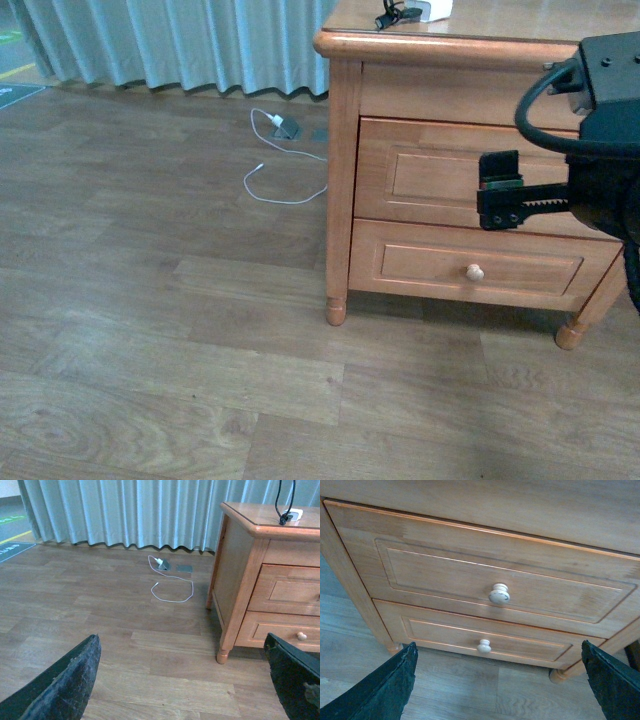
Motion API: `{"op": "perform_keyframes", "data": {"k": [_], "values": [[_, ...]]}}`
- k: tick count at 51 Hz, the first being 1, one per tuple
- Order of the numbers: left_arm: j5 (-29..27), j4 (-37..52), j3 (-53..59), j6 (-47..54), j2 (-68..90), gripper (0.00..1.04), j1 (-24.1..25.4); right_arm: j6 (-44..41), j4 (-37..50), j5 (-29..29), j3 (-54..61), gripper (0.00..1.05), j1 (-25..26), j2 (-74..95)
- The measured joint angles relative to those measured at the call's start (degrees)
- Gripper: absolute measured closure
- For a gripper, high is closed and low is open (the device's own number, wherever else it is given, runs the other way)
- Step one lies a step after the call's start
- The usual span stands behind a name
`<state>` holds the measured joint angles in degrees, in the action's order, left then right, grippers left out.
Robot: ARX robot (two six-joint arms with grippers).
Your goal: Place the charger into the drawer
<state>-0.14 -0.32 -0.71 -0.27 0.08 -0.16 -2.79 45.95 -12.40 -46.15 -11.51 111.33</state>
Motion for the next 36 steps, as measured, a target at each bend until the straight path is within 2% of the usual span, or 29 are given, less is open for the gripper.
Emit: {"op": "perform_keyframes", "data": {"k": [36], "values": [[0.0, 0.0, 0.0, 0.0, 0.0, 0.06, 0.0, 1.2, 0.6, -0.5, -26.2, 0.08, 1.2, 25.1]]}}
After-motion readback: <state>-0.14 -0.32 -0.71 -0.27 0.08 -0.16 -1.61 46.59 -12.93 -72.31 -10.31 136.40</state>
